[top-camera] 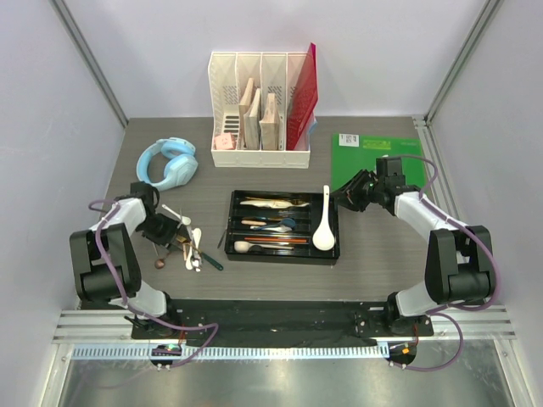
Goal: Sort the eating utensils into containers
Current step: Pick up the knife at the center of the board.
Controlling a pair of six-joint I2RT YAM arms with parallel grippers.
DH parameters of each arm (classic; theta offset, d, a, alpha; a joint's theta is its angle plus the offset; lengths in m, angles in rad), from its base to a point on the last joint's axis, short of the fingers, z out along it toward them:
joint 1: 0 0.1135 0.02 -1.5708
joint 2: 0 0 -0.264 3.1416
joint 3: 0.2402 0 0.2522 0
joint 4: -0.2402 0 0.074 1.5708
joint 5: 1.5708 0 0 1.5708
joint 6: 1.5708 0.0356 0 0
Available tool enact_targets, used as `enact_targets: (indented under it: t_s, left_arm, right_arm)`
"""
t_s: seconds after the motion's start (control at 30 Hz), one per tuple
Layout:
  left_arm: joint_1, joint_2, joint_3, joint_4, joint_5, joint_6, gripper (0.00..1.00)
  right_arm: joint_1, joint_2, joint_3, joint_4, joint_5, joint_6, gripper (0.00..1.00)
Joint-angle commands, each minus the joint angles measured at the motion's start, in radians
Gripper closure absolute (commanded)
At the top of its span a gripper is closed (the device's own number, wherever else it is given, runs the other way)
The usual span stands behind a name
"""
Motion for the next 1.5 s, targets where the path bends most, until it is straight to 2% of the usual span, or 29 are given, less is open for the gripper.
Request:
enact_targets:
  t_s: [0.0, 0.4, 0.47, 0.5, 0.53, 0.57, 0.8, 0.93, 1.1, 1.23, 1.33, 1.37, 1.4, 1.47]
  left_arm:
    - [-0.02, 0.053, -0.003, 0.042, 0.008, -0.007, 0.59]
    - [-0.055, 0.076, 0.018, 0.054, -0.014, 0.019, 0.69]
    - [-0.06, 0.081, 0.021, 0.055, -0.015, 0.023, 0.81]
    - [-0.06, 0.084, 0.024, 0.051, -0.014, 0.025, 0.92]
    - [-0.06, 0.088, 0.026, 0.051, -0.011, 0.031, 0.98]
    - [-0.06, 0.085, 0.027, 0.048, -0.006, 0.036, 1.0]
    - [-0.06, 0.004, 0.055, 0.022, 0.003, 0.082, 1.0]
    - [-0.06, -0.007, 0.122, -0.009, 0.035, 0.138, 1.0]
    - [-0.089, 0.015, 0.26, -0.171, 0.005, 0.233, 1.0]
    - [-0.155, 0.065, 0.41, -0.331, -0.098, 0.332, 1.0]
    - [-0.337, 0.097, 0.581, -0.432, -0.338, 0.399, 1.0]
    - [-0.401, 0.113, 0.633, -0.454, -0.512, 0.443, 1.0]
    - [-0.525, 0.14, 0.736, -0.48, -0.576, 0.462, 1.0]
    - [-0.595, 0.22, 0.826, -0.524, -0.62, 0.508, 1.0]
  right_arm:
    - [0.004, -0.051, 0.007, 0.009, -0.01, -0.012, 0.65]
    - [-0.007, -0.071, -0.016, -0.001, -0.013, -0.009, 0.65]
    - [-0.007, -0.07, -0.015, -0.001, -0.013, -0.009, 0.65]
    - [-0.008, -0.07, -0.015, -0.001, -0.012, -0.007, 0.65]
    - [-0.008, -0.07, -0.016, -0.001, -0.013, -0.007, 0.64]
    - [-0.008, -0.071, -0.018, -0.003, -0.015, -0.006, 0.64]
    - [-0.007, -0.074, -0.048, -0.003, -0.021, 0.016, 0.64]
    - [-0.007, -0.076, -0.059, -0.003, -0.022, 0.017, 0.65]
    - [-0.007, -0.074, -0.061, -0.001, -0.032, 0.02, 0.65]
    - [-0.008, -0.081, -0.067, -0.001, -0.032, 0.023, 0.65]
    - [-0.007, -0.076, -0.061, -0.001, -0.035, 0.025, 0.65]
    - [-0.007, -0.07, -0.058, 0.002, -0.039, 0.025, 0.65]
    - [-0.008, -0.065, -0.055, 0.003, -0.044, 0.025, 0.65]
    - [-0.005, -0.058, -0.047, 0.023, -0.065, 0.031, 0.65]
